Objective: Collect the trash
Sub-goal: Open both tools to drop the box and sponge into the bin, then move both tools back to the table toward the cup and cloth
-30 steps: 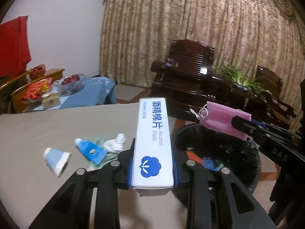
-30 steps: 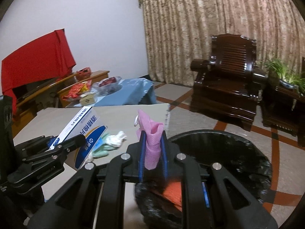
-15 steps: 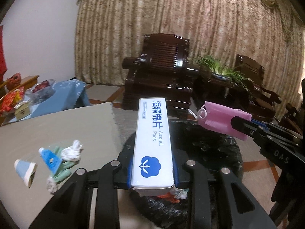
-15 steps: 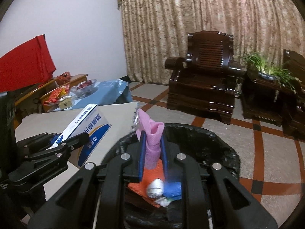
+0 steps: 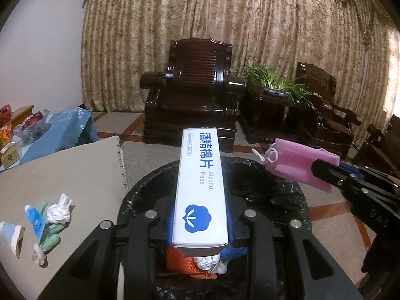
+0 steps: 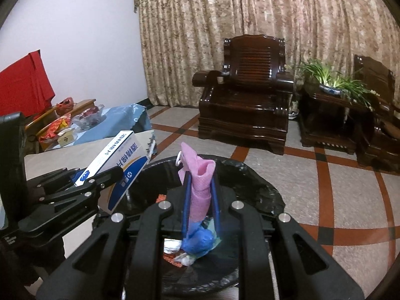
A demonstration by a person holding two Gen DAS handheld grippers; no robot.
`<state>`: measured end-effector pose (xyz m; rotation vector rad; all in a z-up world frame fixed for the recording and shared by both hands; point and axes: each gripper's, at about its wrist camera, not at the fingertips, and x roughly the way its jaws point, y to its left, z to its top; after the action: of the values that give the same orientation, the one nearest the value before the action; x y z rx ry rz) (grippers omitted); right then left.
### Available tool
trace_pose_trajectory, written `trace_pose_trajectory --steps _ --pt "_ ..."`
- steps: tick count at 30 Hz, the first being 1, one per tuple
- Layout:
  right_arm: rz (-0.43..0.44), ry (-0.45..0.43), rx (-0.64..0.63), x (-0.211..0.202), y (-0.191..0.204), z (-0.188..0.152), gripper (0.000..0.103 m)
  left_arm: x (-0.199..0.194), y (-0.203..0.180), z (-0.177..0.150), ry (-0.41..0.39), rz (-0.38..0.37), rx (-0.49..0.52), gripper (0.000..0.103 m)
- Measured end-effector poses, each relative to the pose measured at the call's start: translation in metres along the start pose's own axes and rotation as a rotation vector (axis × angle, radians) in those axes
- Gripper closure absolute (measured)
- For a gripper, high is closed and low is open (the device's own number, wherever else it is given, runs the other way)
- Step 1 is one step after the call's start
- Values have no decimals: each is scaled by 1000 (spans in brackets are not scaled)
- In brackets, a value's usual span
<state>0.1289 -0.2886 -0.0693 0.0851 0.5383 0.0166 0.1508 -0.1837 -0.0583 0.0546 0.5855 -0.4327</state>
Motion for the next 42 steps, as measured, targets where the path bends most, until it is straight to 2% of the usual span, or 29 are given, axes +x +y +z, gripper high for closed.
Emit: trace_pose_trajectory --steps 7,8,9,10,12,14,15,17,20,24,27,33,42 --pt "-21 27 22 10 -15 -8 86 15 0 -3 38 -7 -6 72" --pt "-26 30 24 11 -16 -9 85 16 1 -3 39 -12 -11 71" --pt "-33 35 25 13 -17 -11 82 17 2 -4 46 -23 -16 65" --pt "-41 46 26 16 -19 -13 77 18 2 -3 49 -25 -18 56" --pt "-67 57 33 20 -22 -18 47 16 5 -4 49 -20 -22 48" --pt "-77 61 35 21 -24 -21 38 13 10 -6 50 -15 -25 45" --pt "-85 65 34 21 -24 -22 28 12 12 -7 48 -10 -26 41" --pt "-99 57 38 19 -22 -24 17 5 21 -7 38 8 -35 37" --pt "-89 37 37 13 -18 -23 10 -5 33 -6 22 37 -44 25" --pt "-66 23 39 6 -4 -17 6 -27 51 -7 -8 78 -66 10" --pt "-42 6 40 0 11 -12 5 -44 66 -8 -28 103 -86 6" --pt "12 -14 14 -4 43 4 5 -72 95 -10 -48 146 -133 6" --pt "93 -19 -61 3 107 18 5 -110 148 -28 -73 256 -177 6"
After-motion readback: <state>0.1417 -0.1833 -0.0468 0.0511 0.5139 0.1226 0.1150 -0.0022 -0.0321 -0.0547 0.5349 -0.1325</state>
